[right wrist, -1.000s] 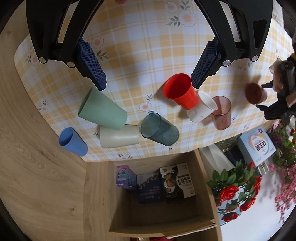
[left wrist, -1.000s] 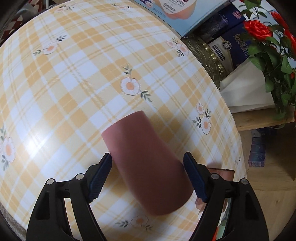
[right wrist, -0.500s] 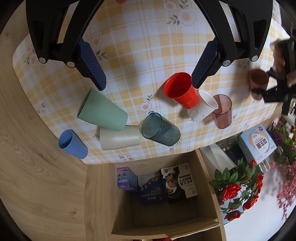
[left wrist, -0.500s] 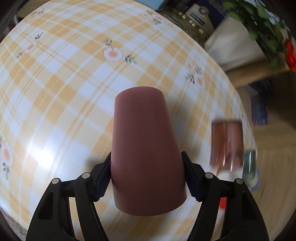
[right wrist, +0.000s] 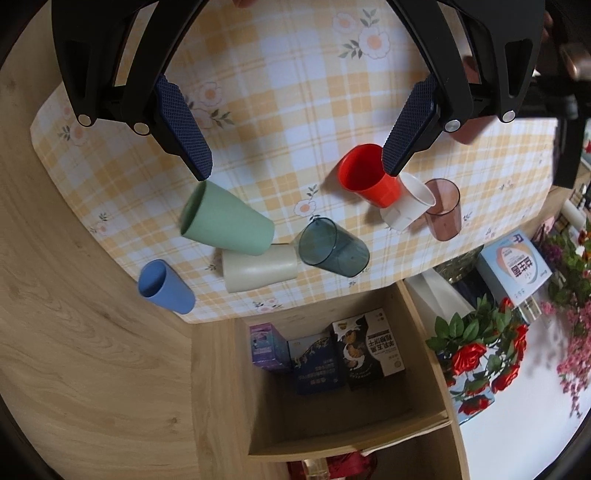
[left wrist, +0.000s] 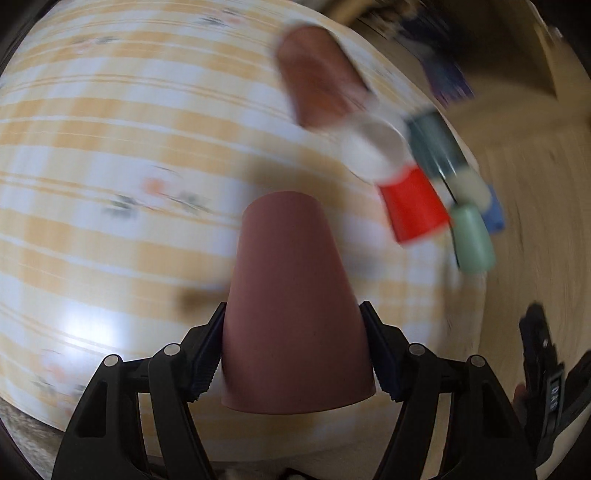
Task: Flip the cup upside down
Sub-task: 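Lift the pink cup with the left gripper and carry it toward the right gripper, then lower the pink cup onto the table and open the left gripper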
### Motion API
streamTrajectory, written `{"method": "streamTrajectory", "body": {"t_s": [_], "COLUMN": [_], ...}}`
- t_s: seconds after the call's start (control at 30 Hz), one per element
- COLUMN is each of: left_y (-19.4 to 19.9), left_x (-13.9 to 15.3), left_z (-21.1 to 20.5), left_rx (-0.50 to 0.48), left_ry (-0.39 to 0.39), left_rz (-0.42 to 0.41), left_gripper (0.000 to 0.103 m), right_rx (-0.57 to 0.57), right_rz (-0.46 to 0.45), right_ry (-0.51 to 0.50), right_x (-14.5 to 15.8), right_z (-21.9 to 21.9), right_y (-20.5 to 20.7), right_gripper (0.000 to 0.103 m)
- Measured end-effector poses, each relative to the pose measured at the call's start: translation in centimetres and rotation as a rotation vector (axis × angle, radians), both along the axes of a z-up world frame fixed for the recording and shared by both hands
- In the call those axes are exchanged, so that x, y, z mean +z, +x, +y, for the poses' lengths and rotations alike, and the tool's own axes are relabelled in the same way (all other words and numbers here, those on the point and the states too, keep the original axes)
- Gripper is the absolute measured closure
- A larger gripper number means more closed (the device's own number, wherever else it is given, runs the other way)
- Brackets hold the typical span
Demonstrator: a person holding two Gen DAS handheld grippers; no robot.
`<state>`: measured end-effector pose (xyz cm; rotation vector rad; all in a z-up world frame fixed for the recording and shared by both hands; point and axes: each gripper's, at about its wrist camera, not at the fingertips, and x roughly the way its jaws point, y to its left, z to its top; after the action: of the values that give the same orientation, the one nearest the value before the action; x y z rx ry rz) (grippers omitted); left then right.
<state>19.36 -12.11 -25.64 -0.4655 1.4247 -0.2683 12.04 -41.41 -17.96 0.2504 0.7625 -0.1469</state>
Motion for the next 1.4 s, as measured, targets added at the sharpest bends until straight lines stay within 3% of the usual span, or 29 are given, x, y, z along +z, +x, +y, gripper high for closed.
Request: {"method": "streamTrajectory", "body": {"t_s": [0.1, 0.4, 0.7, 0.83, 1.03, 1.23, 1.4], "left_y": [-0.3, -0.2, -0.8, -1.4, -1.5, -1.8, -1.8], "left_x": [-0.3, -1.8, -0.6, -1.1, 0.1, -1.5, -2.2], "left_z": [-3.6, -8.4, -8.1, -8.6, -9.3, -11.0, -12.0], "left_rx": [-0.074, -0.138, -0.135, -0.133, -0.135, -0.175, -0.211], "left_ry": [-0.022, -0.066, -0.083, -0.078, -0.062, -0.052, -0.104], "left_rz": [0.007, 0.043, -0.022, -0.005, -0.082, -0.069, -0.034], "left_gripper": [0.035, 0.036, 0.036, 0.036, 0.036, 0.036, 0.036], "right_rx": [-0.02, -0.066, -0.066, -0.056, -0.054, -0.07, -0.074], "right_rz": [-0.005, -0.001, -0.006, 0.002, 0.008, 0.02, 0.028], "right_ry": [0.001, 0.002, -0.002, -0.004, -0.016, -0.017, -0.02], "right_x": [0.3, 0.5, 0.8, 0.7, 0.8, 0.5, 0.5], "right_z": [-0.9, -2.7, -2.5, -2.0, -2.0, -2.4, -2.6], "right_y": [-0.6, -1.7, -1.9, -1.7, -1.9, -1.9, -2.1], "right_gripper": [0.013, 0.013, 0.013, 0.013, 0.013, 0.013, 0.013]}}
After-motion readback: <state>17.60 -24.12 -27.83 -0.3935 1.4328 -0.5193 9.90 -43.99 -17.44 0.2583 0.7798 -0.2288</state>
